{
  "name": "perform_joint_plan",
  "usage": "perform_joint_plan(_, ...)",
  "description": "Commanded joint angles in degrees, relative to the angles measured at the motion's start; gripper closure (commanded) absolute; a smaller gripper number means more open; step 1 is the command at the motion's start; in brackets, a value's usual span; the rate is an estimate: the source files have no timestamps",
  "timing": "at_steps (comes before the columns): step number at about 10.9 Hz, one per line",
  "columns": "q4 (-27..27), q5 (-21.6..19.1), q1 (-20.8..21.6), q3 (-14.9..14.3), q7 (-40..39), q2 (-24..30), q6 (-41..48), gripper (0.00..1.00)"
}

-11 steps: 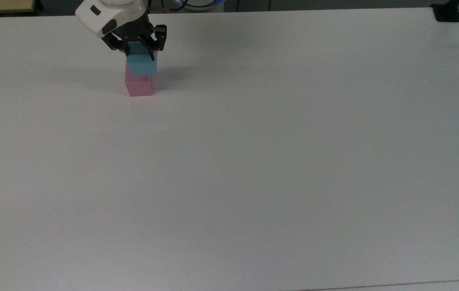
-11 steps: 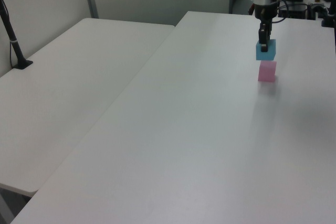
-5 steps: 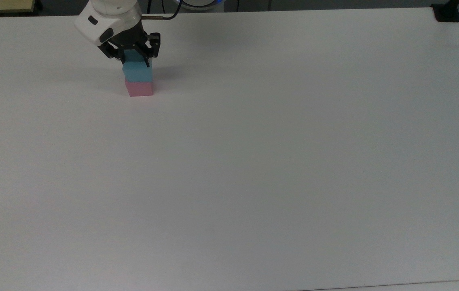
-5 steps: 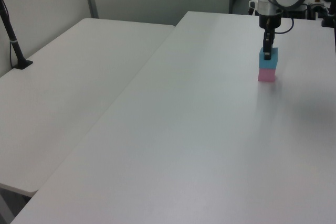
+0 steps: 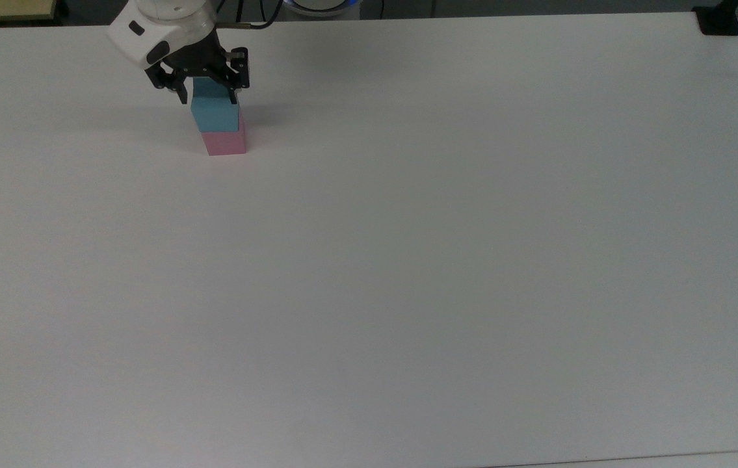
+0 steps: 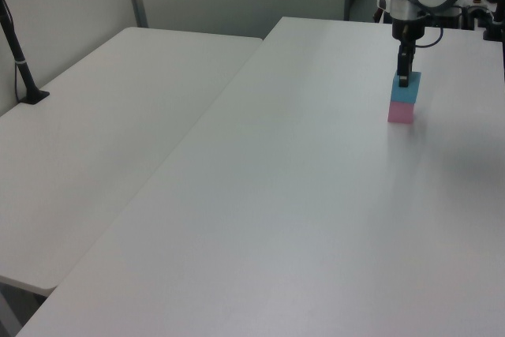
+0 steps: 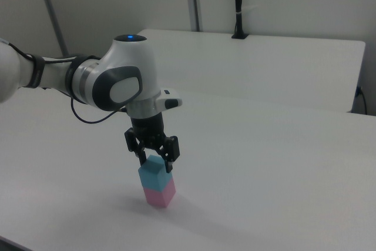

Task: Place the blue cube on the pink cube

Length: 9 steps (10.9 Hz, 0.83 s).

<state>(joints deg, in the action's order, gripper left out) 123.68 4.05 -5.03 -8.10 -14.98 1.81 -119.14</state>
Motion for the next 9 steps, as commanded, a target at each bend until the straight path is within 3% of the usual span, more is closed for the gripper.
perform_joint_plan(1, 1.48, 0.7, -0.6, -0.08, -1.36, 2.15, -0.75, 0.0)
perform_joint_plan(3, -1.58, 0.44, -0.51, -0.08, -0.31, 3.37, 3.62, 0.0)
perform_joint_plan(4, -5.86, -0.09, -0.08, -0.08, 0.56, 3.47, 9.13, 0.0)
perform_joint_plan(6, -15.18, -0.79, 0.63, 0.45, 7.73, 3.47, 20.39, 0.0)
perform_joint_plan(9, -23.81, -1.84, 4.06, 0.54, 17.85, 3.73, 27.54, 0.0)
